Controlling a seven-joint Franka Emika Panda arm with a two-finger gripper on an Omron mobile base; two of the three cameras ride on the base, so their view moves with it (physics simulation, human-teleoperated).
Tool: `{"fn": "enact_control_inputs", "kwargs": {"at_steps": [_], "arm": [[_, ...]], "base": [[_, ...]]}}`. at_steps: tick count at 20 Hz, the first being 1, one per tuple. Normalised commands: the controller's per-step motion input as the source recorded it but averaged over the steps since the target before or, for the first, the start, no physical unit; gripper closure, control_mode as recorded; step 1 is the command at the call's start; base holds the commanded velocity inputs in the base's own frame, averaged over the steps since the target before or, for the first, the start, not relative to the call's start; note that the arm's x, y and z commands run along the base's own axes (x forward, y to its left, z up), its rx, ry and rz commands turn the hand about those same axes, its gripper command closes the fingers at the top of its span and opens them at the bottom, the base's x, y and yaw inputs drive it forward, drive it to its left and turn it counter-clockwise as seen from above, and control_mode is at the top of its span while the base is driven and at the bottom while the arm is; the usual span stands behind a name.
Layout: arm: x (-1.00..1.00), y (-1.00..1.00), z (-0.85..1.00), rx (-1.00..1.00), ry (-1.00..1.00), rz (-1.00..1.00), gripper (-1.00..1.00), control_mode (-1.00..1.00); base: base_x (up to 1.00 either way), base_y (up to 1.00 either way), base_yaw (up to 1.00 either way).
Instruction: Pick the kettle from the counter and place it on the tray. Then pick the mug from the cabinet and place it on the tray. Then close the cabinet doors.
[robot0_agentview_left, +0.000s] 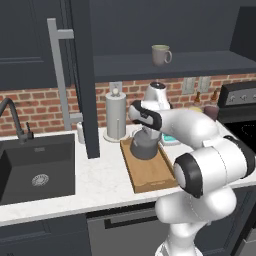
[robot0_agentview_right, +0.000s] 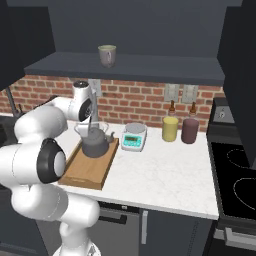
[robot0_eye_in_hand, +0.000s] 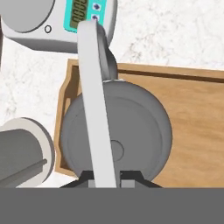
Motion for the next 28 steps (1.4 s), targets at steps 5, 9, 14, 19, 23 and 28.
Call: {"fn": "enact_control_inputs", "kwargs": {"at_steps": [5, 9, 14, 19, 23, 28], "arm": [[0.18, 0.0, -0.25, 0.02, 0.0, 0.0, 1.0, -1.0], [0.12, 0.0, -0.21, 0.01, 0.0, 0.0, 1.0, -1.0], [0.09, 0.0, -0.18, 0.01, 0.03, 0.0, 1.0, -1.0], [0.03, 0.01, -0.21, 0.0, 0.04, 0.0, -1.0, -1.0], [0.0, 0.03, -0.21, 0.0, -0.04, 0.0, -1.0, -1.0], [0.0, 0.0, -0.06, 0.0, -0.1, -0.01, -1.0, -1.0]], "base": [[0.0, 0.0, 0.0], [0.0, 0.0, 0.0], [0.0, 0.0, 0.0], [0.0, 0.0, 0.0], [0.0, 0.0, 0.0], [0.0, 0.0, 0.0]]}}
